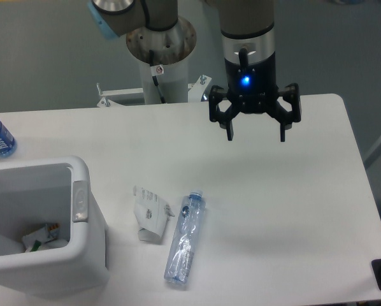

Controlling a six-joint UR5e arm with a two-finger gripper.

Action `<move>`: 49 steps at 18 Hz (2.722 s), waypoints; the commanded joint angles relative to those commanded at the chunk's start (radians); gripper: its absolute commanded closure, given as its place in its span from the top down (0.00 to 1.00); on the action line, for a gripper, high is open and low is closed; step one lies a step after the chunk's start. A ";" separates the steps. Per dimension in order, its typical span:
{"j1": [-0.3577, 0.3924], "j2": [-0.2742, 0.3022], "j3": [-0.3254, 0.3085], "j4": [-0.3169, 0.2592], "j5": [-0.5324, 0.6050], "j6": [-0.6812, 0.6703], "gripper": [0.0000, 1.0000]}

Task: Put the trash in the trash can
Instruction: 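Move the open gripper down toward the crumpled white paper, then lower the gripper onto the white paper and close on it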

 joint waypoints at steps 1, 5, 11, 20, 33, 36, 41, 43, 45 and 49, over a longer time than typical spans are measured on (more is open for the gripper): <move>0.000 0.000 -0.002 -0.002 -0.005 0.002 1.00; 0.002 0.000 -0.008 -0.002 -0.011 -0.011 1.00; -0.002 -0.005 -0.027 0.081 -0.012 -0.034 1.00; -0.012 -0.014 -0.147 0.140 -0.009 -0.060 1.00; -0.216 -0.090 -0.294 0.137 -0.069 -0.061 1.00; -0.238 -0.118 -0.333 0.138 -0.078 -0.074 1.00; -0.282 -0.189 -0.344 0.185 -0.100 -0.144 1.00; -0.293 -0.215 -0.344 0.257 -0.112 -0.219 1.00; -0.296 -0.244 -0.344 0.316 -0.120 -0.287 1.00; -0.318 -0.270 -0.344 0.325 -0.117 -0.298 1.00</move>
